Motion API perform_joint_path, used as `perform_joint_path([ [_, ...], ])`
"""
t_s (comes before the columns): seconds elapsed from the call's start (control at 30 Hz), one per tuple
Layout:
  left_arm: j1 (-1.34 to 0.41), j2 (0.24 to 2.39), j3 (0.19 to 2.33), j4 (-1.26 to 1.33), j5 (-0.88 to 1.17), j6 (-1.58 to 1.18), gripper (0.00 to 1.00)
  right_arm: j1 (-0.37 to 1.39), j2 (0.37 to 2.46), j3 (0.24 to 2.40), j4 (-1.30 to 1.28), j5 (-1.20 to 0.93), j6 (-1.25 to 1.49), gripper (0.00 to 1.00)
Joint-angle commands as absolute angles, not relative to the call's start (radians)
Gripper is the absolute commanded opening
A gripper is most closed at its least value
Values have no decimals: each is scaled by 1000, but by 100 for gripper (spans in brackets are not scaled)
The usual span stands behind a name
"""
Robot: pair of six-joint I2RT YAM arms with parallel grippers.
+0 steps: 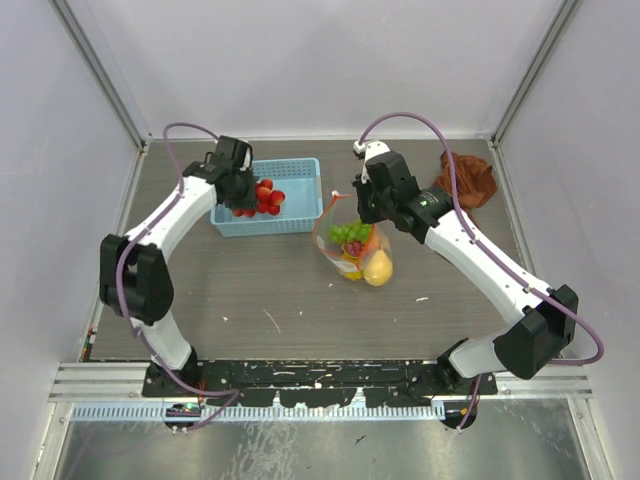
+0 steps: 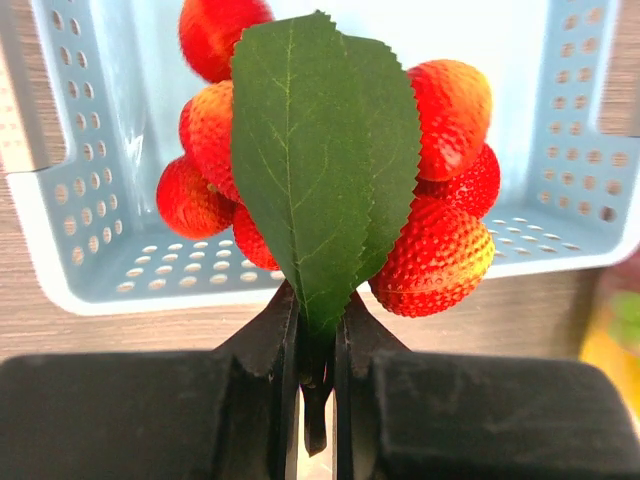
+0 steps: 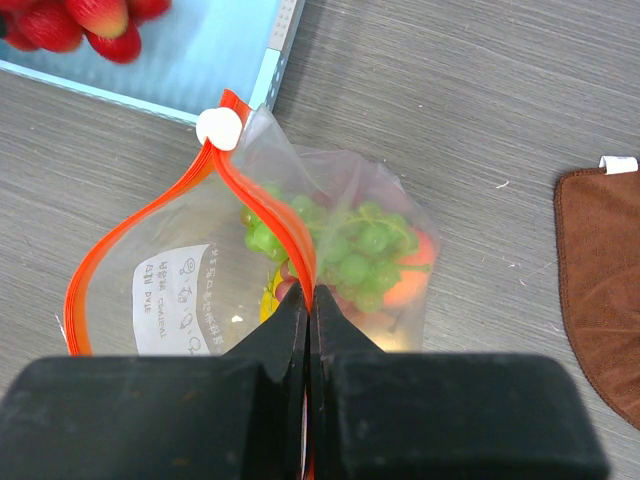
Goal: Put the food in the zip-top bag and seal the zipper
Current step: Pick up the fake fruit from the bin.
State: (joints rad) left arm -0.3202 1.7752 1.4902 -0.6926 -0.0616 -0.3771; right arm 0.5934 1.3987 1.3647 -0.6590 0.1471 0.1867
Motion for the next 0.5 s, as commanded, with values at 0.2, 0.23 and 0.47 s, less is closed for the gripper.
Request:
perform_joint_path([
  [0.2, -339, 1484, 1470, -735, 17, -332, 0, 592, 1387, 1379, -605, 144, 194, 0],
  [0.23, -344, 1462, 1463, -739, 28, -325, 0, 592, 1387, 1379, -604, 144, 194, 0],
  [0.47, -421, 1334, 1453, -752, 109, -239, 0, 591, 1385, 1379, -601, 143, 195, 0],
])
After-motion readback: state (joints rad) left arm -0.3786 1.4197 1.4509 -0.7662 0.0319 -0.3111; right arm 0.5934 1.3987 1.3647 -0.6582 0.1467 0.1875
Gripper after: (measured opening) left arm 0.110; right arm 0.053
